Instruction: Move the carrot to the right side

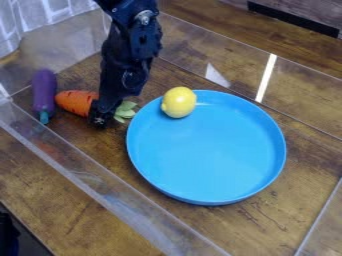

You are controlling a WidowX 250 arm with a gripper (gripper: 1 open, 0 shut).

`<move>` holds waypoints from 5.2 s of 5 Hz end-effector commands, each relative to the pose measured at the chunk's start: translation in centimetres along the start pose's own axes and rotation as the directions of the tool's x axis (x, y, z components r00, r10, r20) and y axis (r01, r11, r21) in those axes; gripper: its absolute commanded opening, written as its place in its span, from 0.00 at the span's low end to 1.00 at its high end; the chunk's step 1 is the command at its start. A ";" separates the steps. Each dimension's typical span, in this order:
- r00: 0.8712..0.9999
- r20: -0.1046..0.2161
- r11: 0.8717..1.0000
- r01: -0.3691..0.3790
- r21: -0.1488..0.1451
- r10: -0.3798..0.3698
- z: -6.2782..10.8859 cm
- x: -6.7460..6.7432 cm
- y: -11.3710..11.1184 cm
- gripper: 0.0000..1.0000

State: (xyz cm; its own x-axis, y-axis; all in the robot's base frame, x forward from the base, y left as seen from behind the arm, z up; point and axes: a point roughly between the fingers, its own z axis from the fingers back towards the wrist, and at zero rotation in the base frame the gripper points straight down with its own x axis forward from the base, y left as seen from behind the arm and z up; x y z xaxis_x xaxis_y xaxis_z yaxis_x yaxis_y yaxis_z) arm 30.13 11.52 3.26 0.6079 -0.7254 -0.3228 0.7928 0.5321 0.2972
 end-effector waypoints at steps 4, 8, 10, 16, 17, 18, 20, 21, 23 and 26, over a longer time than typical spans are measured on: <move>0.999 -0.018 0.999 -0.043 0.020 0.043 0.1 -1.4 2.2 1.00; 1.000 -0.024 1.000 -0.001 0.026 0.001 -2.3 -1.5 3.9 0.00; 1.000 -0.028 1.000 -0.006 0.025 0.006 -1.6 -1.5 3.4 0.00; 0.980 -0.107 0.984 -0.173 -0.035 0.169 -0.7 -2.0 1.9 0.00; 0.985 -0.101 0.989 -0.146 -0.028 0.143 -1.0 -2.2 1.9 0.00; 0.989 -0.094 0.993 -0.117 -0.020 0.115 -1.3 -2.4 2.0 0.00; 0.983 -0.114 0.988 -0.151 -0.035 0.146 -1.8 -2.6 3.1 0.00; 0.979 -0.123 0.985 -0.169 -0.042 0.162 -2.1 -2.8 3.7 0.00; 0.944 -0.178 0.952 -0.294 -0.081 0.277 -1.6 -0.9 3.4 0.00; 0.893 -0.237 0.900 -0.419 -0.121 0.384 1.1 -1.6 3.4 0.00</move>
State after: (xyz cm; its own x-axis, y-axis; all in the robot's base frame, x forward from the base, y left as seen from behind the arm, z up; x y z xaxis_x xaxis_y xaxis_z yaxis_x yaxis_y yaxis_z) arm 30.41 14.08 3.34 0.8273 -0.3384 -0.4485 0.4759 0.8464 0.2392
